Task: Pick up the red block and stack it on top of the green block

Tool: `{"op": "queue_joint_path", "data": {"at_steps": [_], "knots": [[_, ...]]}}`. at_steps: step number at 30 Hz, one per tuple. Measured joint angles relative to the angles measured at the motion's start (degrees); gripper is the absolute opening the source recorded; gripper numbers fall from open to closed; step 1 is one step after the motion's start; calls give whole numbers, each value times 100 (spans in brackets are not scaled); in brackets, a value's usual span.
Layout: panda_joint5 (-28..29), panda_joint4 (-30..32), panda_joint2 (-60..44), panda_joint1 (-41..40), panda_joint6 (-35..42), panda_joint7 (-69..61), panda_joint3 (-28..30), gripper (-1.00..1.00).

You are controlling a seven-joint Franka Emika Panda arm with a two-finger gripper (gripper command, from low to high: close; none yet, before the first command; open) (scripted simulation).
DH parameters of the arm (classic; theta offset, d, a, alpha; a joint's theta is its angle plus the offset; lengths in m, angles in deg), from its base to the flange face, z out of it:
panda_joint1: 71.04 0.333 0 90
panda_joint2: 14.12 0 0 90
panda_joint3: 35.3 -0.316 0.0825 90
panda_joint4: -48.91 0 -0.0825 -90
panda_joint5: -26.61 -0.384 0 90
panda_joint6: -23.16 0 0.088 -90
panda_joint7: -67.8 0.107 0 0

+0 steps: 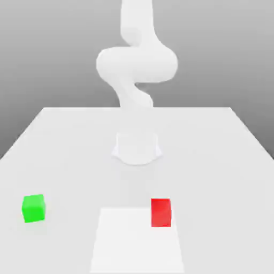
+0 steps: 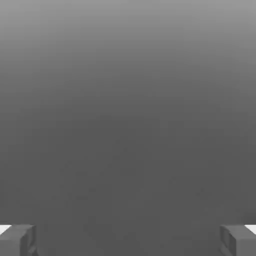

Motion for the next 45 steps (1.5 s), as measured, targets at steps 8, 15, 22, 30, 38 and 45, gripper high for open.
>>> {"op": "queue_joint_path", "data": {"at_steps": [8,15,22,30,38,45], "knots": [[-67,1260,-1532,84,-1084,323,-306,0],[-116,2424,-3005,199,-2107,639,-558,0],[298,2829,-4730,335,-3434,1110,-485,0],[538,2752,-5307,559,-3929,1289,-210,-100],[49,2910,-4219,456,-3002,938,-446,-100],[-79,2662,-3861,-442,-2401,880,96,-100]]}}
